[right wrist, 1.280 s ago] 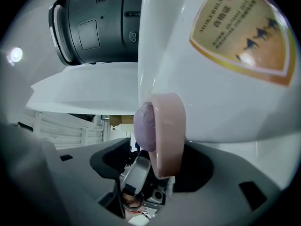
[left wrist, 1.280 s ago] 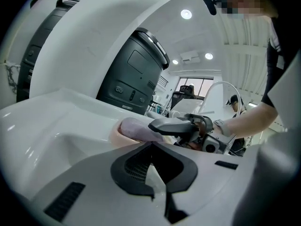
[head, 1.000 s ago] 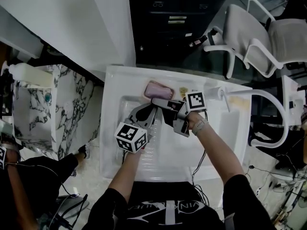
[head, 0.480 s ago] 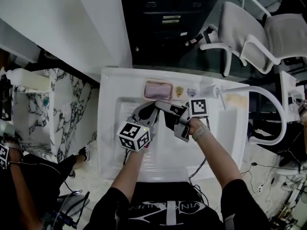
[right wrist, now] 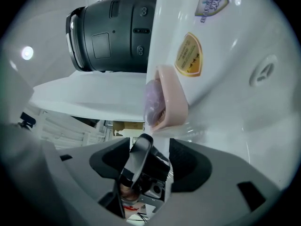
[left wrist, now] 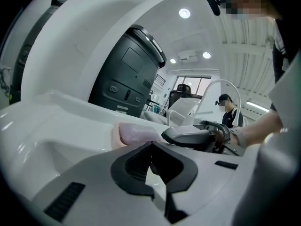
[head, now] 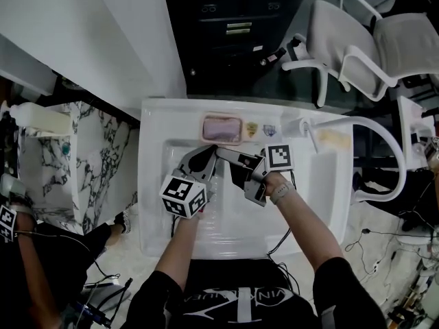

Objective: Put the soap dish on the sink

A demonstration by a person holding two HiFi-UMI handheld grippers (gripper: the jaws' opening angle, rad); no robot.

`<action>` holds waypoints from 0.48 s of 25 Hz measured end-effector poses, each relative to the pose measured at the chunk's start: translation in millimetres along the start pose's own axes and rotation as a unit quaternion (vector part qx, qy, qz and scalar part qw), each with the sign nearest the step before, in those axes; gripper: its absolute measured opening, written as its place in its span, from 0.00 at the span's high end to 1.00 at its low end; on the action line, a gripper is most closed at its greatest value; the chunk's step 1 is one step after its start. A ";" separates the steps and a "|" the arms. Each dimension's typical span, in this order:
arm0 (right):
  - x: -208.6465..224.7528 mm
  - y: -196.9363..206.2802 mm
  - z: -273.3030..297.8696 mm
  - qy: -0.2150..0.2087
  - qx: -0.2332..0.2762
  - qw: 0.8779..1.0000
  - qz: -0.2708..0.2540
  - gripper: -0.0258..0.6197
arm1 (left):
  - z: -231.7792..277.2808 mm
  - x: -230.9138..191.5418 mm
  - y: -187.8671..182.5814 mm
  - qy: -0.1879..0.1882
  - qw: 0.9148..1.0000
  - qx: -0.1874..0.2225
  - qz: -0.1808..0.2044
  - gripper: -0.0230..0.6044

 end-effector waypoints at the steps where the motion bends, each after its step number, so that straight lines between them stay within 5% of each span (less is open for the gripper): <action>1: -0.6 1.8 0.2 0.001 -0.006 1.000 -0.005 0.55 | -2.5 -2.1 -1.3 -0.003 1.000 0.000 0.006 0.94; 6: -11.4 11.2 3.9 -0.004 -0.056 0.996 -0.072 0.58 | -17.0 -14.6 -4.6 -0.029 0.999 -0.002 0.034 0.94; 12: -35.7 24.2 12.8 -0.011 -0.075 0.985 -0.153 0.83 | -32.2 -26.4 -11.2 -0.050 0.998 0.004 0.037 0.94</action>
Point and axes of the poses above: the fingertips, and each gripper's own axes: z forward along the fingers, x to its right, y out of its underside, the point moved 4 cm from there along -z, backward along the fingers, and after that the axes turned 15 degrees about -y, right-handed, at the moved point
